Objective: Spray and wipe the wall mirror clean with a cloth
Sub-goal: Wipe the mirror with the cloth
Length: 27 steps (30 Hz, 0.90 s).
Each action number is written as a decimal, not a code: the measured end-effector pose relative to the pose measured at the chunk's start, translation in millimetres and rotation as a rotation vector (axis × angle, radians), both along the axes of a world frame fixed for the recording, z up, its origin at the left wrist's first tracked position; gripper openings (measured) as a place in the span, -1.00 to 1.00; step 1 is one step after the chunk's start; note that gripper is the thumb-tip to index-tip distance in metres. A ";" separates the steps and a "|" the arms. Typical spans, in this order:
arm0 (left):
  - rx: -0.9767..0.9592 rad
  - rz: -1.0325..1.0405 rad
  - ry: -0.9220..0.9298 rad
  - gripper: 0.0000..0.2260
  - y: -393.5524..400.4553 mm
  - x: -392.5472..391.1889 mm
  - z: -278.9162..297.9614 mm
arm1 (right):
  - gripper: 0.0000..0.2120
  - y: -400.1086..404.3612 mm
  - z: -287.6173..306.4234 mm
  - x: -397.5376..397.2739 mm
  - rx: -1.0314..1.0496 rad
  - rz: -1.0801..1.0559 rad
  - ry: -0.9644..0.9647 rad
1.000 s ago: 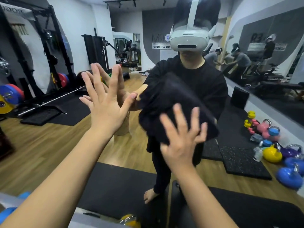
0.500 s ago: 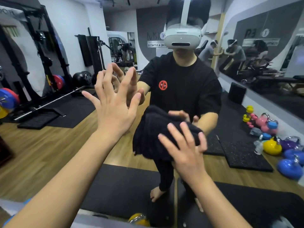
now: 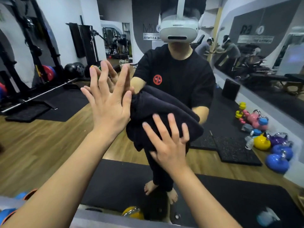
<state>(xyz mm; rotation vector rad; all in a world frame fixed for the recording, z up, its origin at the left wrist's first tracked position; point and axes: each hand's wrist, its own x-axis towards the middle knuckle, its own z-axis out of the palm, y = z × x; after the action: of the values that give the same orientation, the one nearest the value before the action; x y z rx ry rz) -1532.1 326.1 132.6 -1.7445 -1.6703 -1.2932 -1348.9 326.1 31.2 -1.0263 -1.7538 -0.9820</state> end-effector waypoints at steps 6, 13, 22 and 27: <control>0.005 0.015 0.052 -0.49 -3.7 -5.2 -1.5 | -0.37 -2.4 17.0 2.2 -0.053 -0.065 0.095; 0.064 0.033 0.050 -0.49 1.9 -4.0 -4.9 | -0.36 12.3 18.7 -3.8 0.012 -0.087 0.165; 0.211 -0.035 0.251 -0.53 1.7 -50.4 18.0 | -0.53 16.5 -41.9 -72.5 0.117 -0.002 0.170; 0.244 -0.111 0.377 -0.55 8.5 -70.2 17.2 | -0.53 13.3 -93.7 -89.9 0.047 0.026 -0.135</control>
<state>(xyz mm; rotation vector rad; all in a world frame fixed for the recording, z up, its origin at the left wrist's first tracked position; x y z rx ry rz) -1602.3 334.6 149.8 -1.8141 -1.1723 -1.0770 -1438.8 339.3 -62.5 -0.9235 -1.8395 -1.0926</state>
